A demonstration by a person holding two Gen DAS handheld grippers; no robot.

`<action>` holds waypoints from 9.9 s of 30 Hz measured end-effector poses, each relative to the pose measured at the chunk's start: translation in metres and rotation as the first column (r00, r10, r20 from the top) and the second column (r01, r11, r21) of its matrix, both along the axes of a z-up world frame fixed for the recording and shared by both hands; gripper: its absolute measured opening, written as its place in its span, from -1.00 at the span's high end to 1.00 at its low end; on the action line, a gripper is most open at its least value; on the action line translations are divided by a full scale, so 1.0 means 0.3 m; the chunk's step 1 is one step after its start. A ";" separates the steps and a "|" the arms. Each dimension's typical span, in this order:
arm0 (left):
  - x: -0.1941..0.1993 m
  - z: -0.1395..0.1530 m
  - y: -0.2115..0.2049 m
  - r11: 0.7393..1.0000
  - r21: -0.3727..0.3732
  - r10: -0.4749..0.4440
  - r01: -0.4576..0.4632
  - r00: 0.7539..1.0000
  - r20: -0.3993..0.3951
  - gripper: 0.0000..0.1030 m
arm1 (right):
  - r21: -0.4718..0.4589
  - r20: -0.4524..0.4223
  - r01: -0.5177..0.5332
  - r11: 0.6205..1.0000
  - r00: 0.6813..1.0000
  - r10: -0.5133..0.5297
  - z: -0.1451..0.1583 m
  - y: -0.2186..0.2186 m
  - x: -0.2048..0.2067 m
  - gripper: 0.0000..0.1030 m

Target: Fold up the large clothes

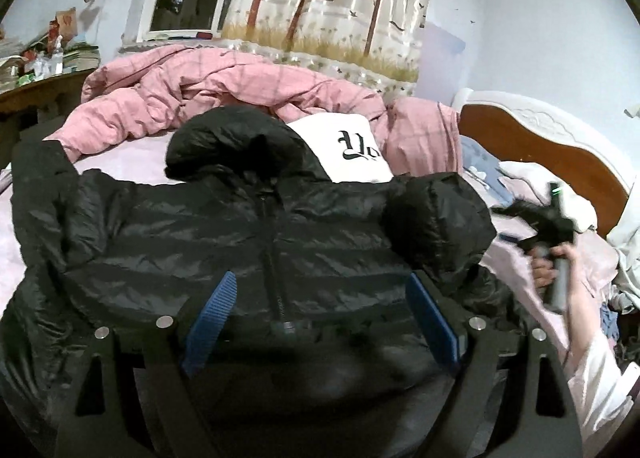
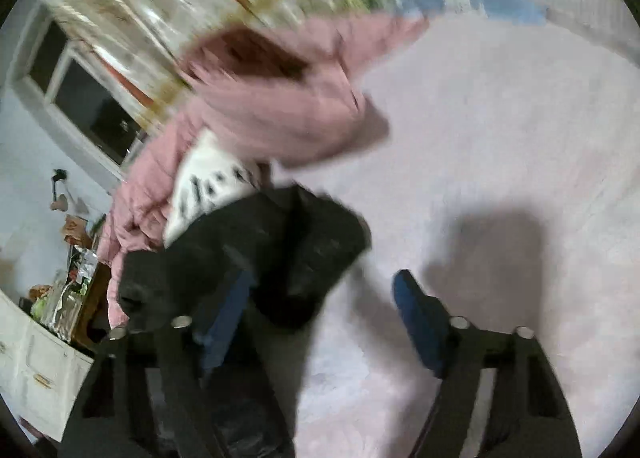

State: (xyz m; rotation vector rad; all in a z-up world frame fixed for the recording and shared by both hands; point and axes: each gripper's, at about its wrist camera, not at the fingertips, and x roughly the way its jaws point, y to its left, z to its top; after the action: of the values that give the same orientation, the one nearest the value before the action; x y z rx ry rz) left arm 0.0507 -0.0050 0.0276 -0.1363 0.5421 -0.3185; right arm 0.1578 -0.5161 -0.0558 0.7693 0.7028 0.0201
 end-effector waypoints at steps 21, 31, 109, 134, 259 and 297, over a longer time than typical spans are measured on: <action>0.000 -0.025 -0.095 0.998 0.047 -0.033 0.034 0.999 -0.015 -0.66 | -0.490 0.157 0.146 0.859 0.985 -0.078 0.328 0.106 -0.080 0.90; -0.052 0.018 -0.019 1.000 0.028 -0.002 0.002 1.000 0.015 -0.66 | -0.549 0.589 0.259 0.795 0.795 0.148 0.845 0.460 -0.581 0.90; 0.358 0.257 0.328 0.951 0.252 0.200 -0.180 0.978 -0.054 0.86 | -0.150 0.244 -0.366 0.918 0.886 0.393 0.116 0.616 -0.240 -0.46; 0.449 -0.222 0.623 0.872 0.416 0.385 -0.259 0.886 -0.256 0.09 | -0.333 -0.298 -0.416 0.846 0.898 0.324 -0.112 0.874 0.015 -0.57; 0.047 -0.144 0.812 0.912 -0.253 0.236 -0.323 0.917 -0.321 0.19 | -0.575 0.248 -0.306 0.759 0.819 0.518 0.397 0.989 -0.374 -0.80; 0.129 0.152 0.245 0.855 -0.381 -0.404 0.353 0.913 -0.062 0.89 | -0.470 0.365 -0.500 0.728 0.641 0.675 0.311 1.236 -0.548 -0.77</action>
State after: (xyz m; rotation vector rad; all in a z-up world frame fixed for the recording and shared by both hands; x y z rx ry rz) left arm 0.0894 0.0684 0.0731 -0.4153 0.6460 -0.8041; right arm -0.0065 -0.1453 0.0376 0.1452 0.3927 0.6927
